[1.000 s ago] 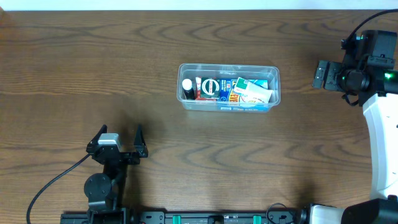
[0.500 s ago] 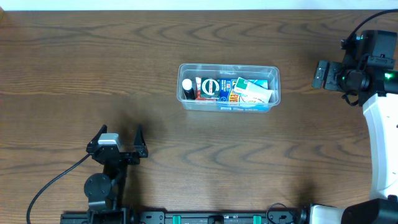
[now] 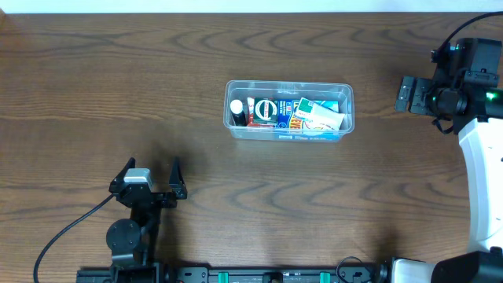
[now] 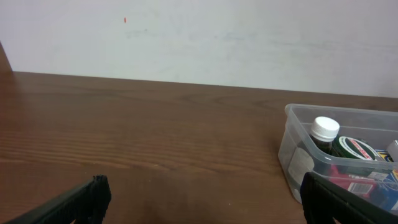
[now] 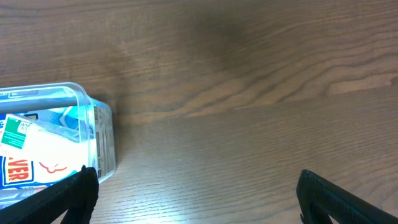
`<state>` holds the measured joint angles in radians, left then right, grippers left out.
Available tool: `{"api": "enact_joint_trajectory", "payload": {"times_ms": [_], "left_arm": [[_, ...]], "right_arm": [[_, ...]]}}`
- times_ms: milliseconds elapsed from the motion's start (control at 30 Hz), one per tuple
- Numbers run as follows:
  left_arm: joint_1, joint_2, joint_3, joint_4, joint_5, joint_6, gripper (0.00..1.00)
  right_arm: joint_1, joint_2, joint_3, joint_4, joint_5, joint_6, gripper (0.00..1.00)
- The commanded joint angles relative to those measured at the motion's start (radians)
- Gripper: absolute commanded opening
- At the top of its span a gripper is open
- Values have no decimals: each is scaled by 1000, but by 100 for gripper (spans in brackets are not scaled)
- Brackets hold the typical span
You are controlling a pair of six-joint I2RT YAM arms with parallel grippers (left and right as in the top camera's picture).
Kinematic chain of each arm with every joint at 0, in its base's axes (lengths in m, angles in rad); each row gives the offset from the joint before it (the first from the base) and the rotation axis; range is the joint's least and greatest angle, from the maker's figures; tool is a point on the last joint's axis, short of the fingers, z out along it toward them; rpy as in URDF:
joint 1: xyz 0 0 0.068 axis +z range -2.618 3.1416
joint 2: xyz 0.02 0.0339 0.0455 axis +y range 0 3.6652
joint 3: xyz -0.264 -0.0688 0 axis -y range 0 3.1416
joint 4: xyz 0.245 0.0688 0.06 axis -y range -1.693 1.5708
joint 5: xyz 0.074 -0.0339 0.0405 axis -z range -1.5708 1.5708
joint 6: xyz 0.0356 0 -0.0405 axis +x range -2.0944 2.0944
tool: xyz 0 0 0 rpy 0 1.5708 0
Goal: Pack container
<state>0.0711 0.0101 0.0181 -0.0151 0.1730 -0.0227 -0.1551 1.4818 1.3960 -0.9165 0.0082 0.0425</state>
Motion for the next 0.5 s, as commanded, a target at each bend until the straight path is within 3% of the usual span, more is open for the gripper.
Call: {"api": "enact_joint_trajectory", "payload": {"times_ms": [0,467], "left_arm": [[4,-6,-14,-40,11,2,98],[4,-6,-14,-40,11,2,98]], "right_arm": [[13,-70,11,0,3,13,99],[281,-465,8,-12,18,-3,99]]}}
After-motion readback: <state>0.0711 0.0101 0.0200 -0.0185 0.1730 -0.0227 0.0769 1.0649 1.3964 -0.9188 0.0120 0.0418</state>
